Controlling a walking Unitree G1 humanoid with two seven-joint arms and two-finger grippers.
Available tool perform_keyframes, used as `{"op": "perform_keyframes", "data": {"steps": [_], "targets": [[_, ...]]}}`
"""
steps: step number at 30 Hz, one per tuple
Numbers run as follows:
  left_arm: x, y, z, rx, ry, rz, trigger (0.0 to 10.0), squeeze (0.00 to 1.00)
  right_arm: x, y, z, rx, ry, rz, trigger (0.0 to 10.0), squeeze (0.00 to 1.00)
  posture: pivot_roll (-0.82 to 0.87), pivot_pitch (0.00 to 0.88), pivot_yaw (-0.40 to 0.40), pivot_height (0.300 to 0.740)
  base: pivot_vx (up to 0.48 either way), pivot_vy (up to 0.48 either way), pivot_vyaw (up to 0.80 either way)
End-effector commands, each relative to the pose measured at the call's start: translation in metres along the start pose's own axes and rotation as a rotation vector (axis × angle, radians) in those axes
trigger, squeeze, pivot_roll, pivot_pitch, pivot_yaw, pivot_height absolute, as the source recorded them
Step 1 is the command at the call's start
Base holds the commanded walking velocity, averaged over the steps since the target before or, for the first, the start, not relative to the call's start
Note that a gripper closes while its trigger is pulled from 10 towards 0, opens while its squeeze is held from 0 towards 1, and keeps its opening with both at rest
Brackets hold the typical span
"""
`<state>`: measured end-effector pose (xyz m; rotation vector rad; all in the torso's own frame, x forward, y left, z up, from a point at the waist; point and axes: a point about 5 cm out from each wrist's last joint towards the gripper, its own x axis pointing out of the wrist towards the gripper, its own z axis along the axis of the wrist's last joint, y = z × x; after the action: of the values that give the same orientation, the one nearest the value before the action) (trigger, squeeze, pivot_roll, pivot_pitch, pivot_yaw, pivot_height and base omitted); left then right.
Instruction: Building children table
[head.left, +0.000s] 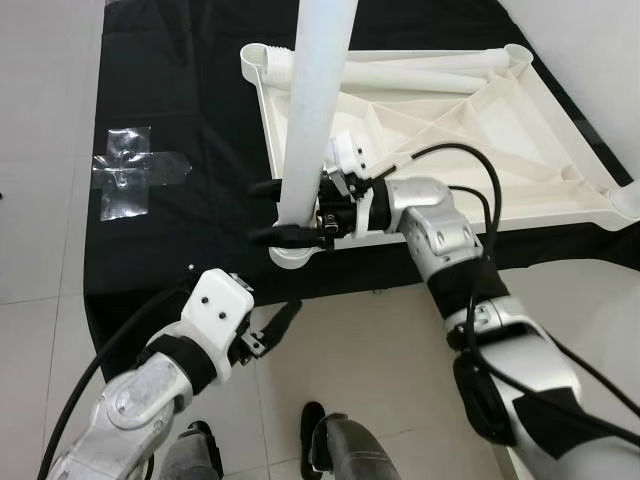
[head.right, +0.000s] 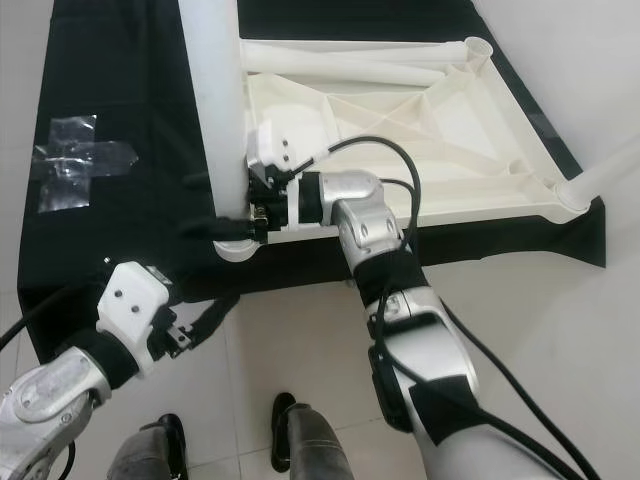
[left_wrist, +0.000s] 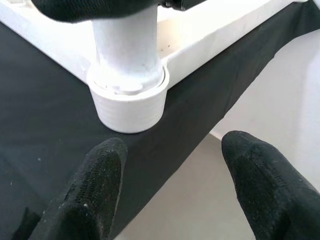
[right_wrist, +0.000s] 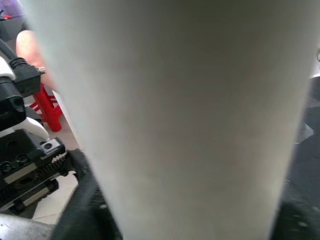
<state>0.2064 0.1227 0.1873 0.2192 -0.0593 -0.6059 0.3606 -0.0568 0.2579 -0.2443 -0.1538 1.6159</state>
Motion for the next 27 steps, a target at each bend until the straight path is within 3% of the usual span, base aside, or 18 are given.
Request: {"op": "perform_keyframes", "data": {"steps": [1,11,12,14,15,16,17,18,19,20,22,24,25,27], "targets": [[-0.004,-0.007,-0.002,-0.02,0.018,-0.014,10.0,0.0,0.004,0.001,-0.005,0.01,0.029,0.053,0.0,0.0,0.16,0.363,-0.171,0.74,0.0,0.0,0.0],[-0.007,-0.009,-0.003,-0.027,0.033,-0.015,10.0,0.0,-0.003,0.0,-0.011,-0.019,0.057,0.015,0.0,0.0,0.16,0.373,-0.177,0.74,0.0,0.0,0.0],[-0.007,-0.009,-0.003,-0.027,0.033,-0.014,10.0,0.0,-0.009,0.001,-0.015,-0.044,0.068,-0.042,0.0,0.0,0.15,0.373,-0.178,0.74,0.0,0.0,0.0],[-0.007,-0.007,-0.004,-0.028,0.031,-0.011,10.0,0.0,-0.019,0.001,-0.034,-0.011,0.108,-0.329,0.0,0.0,0.13,0.365,-0.179,0.74,0.0,0.0,0.0],[-0.007,-0.007,-0.004,-0.028,0.031,-0.011,10.0,0.0,-0.019,0.001,-0.034,-0.011,0.108,-0.329,0.0,0.0,0.13,0.365,-0.179,0.74,0.0,0.0,0.0],[-0.007,-0.006,-0.005,-0.029,0.033,-0.01,10.0,0.0,-0.019,0.003,-0.047,-0.012,0.15,-0.603,0.0,0.0,0.11,0.355,-0.17,0.74,0.0,0.0,0.0],[-0.006,-0.005,-0.005,-0.029,0.033,-0.011,10.0,0.0,-0.009,0.031,-0.071,0.089,0.179,-0.787,0.0,0.0,0.1,0.36,-0.154,0.74,0.0,0.0,0.0],[-0.006,-0.005,-0.005,-0.029,0.033,-0.011,10.0,0.0,-0.009,0.031,-0.071,0.089,0.179,-0.787,0.0,0.0,0.1,0.36,-0.154,0.74,0.0,0.0,0.0],[-0.005,-0.003,-0.007,-0.028,0.035,-0.014,10.0,0.0,0.004,0.06,-0.083,0.141,0.195,-0.885,0.0,0.0,0.09,0.347,-0.132,0.74,0.0,0.0,0.0],[-0.005,-0.002,-0.007,-0.028,0.037,-0.016,10.0,0.0,0.01,0.078,-0.087,0.176,0.194,-0.943,0.0,0.0,0.09,0.347,-0.132,0.74,0.0,0.0,0.0],[-0.004,-0.001,-0.008,-0.028,0.039,-0.017,10.0,0.0,0.015,0.087,-0.088,0.193,0.186,-0.94,0.0,0.0,0.09,0.334,-0.13,0.74,0.0,0.0,0.0],[-0.003,-0.001,-0.008,-0.029,0.036,-0.019,10.0,0.0,0.023,0.084,-0.088,0.187,0.178,-0.903,0.0,0.0,0.09,0.318,-0.12,0.74,0.0,0.0,0.0],[0.002,-0.001,-0.006,-0.027,0.02,-0.023,10.0,0.0,0.034,0.069,-0.083,0.17,0.161,-0.843,0.0,0.0,0.11,0.291,-0.149,0.74,0.0,0.0,0.0],[0.005,-0.001,-0.005,-0.024,0.01,-0.025,10.0,0.0,0.039,0.061,-0.08,0.158,0.151,-0.82,0.0,0.0,0.11,0.291,-0.149,0.74,0.0,0.0,0.0]]}}
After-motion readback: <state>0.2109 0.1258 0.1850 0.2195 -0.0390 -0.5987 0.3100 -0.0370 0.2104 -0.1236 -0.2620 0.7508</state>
